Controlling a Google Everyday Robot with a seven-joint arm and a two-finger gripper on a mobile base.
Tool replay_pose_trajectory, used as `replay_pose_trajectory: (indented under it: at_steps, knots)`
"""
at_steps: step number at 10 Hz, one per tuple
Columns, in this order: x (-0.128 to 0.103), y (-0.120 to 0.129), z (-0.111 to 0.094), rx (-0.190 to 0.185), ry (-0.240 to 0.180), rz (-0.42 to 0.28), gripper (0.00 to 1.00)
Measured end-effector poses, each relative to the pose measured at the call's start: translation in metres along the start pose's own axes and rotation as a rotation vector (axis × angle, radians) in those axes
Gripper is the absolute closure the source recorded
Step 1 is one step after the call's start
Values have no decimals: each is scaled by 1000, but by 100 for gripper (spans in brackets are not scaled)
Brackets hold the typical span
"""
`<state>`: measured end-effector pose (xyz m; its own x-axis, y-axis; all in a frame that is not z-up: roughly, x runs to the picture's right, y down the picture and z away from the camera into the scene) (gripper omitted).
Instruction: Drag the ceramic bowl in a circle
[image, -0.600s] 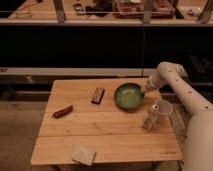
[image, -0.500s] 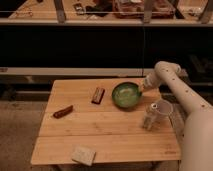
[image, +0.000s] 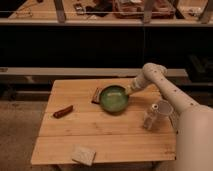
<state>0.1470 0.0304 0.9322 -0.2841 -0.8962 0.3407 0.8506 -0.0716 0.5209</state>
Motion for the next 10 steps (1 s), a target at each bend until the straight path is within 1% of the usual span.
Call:
replay_pose_trajectory:
  at_steps: [2, 3, 4, 5, 6, 7, 9, 10]
  knots:
    - [-23, -21, 4, 53, -46, -50, 90]
    - [-37, -24, 3, 67, -65, -62, 90]
    - [-56, -22, 3, 63, -93, -76, 90]
    - [-69, -15, 2, 49, -112, -79, 90]
    - [-82, -4, -1, 27, -128, -73, 90]
    - [-93, 15, -9, -11, -126, -33, 90]
    - [-99, 45, -22, -77, -107, 25, 90]
    - [-95, 67, -35, -120, -73, 71, 90]
